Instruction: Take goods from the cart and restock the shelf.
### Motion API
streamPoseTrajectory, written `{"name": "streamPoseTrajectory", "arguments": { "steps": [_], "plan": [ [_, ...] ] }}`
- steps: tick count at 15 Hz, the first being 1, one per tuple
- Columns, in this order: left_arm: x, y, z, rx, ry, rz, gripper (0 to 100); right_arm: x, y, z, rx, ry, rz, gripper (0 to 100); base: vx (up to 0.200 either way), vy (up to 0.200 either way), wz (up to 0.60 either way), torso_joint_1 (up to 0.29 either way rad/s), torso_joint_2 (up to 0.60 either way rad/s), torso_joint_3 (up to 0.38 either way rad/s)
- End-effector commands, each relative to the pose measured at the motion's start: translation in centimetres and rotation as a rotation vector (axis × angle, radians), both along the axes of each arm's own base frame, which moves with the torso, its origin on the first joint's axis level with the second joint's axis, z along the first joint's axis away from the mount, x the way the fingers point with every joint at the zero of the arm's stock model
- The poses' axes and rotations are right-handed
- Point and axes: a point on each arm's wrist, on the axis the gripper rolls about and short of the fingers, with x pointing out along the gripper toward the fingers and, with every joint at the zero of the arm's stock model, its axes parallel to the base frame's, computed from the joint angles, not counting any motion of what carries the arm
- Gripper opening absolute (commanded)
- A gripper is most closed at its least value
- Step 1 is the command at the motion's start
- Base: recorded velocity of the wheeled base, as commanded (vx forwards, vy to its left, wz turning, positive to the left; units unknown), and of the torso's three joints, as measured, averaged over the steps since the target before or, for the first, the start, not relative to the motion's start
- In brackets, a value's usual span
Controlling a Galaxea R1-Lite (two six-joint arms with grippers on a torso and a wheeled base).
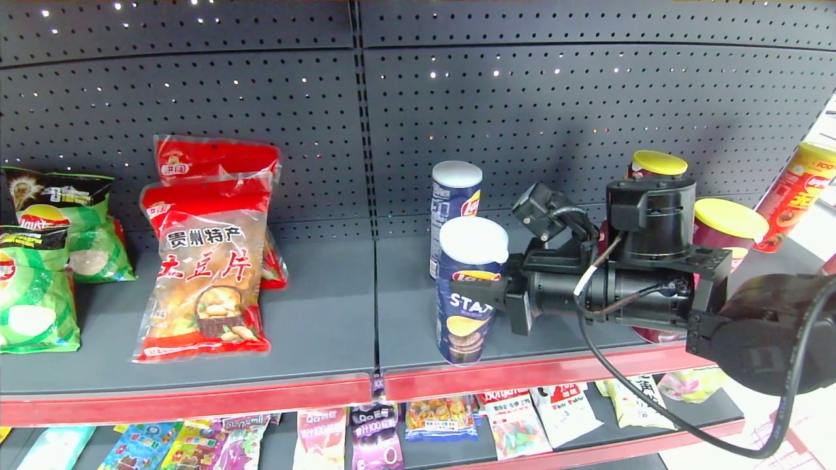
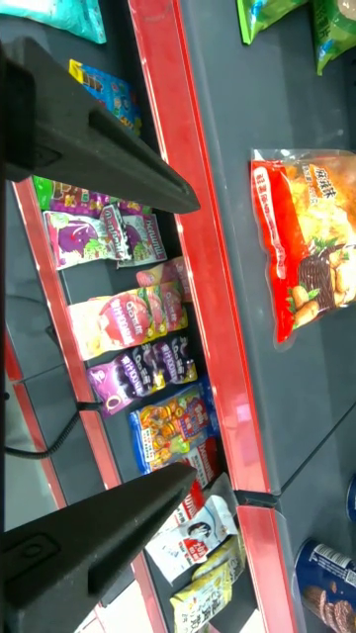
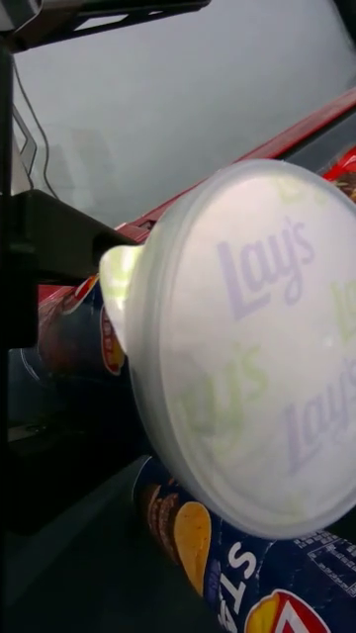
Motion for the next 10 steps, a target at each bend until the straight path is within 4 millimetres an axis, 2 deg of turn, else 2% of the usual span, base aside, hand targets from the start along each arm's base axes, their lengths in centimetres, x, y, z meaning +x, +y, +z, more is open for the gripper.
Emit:
{"name": "streamPoseTrajectory", "arguments": {
  "steps": [1, 4, 5, 10],
  "plan": [
    [0.01, 0.0, 0.0, -0.001, 0.002, 0.001, 100, 0.03, 0.02, -0.08, -0.001, 0.001, 0.001, 0, 0.0, 0.0, 0.0, 0.0, 0.0, 0.0],
    [0.01, 0.0, 0.0, 0.001, 0.001, 0.001, 100, 0.06, 0.05, -0.09, -0.001, 0.001, 0.001, 0, 0.0, 0.0, 0.0, 0.0, 0.0, 0.0],
    [0.01, 0.0, 0.0, 0.001, 0.002, -0.001, 100, 0.05, 0.04, -0.13, -0.001, 0.002, 0.001, 100, 0.0, 0.0, 0.0, 0.0, 0.0, 0.0],
    [0.0, 0.0, 0.0, 0.0, 0.0, -0.001, 100, -0.06, -0.16, -0.04, 0.0, 0.002, -0.004, 100, 0.0, 0.0, 0.0, 0.0, 0.0, 0.0]
  ]
}}
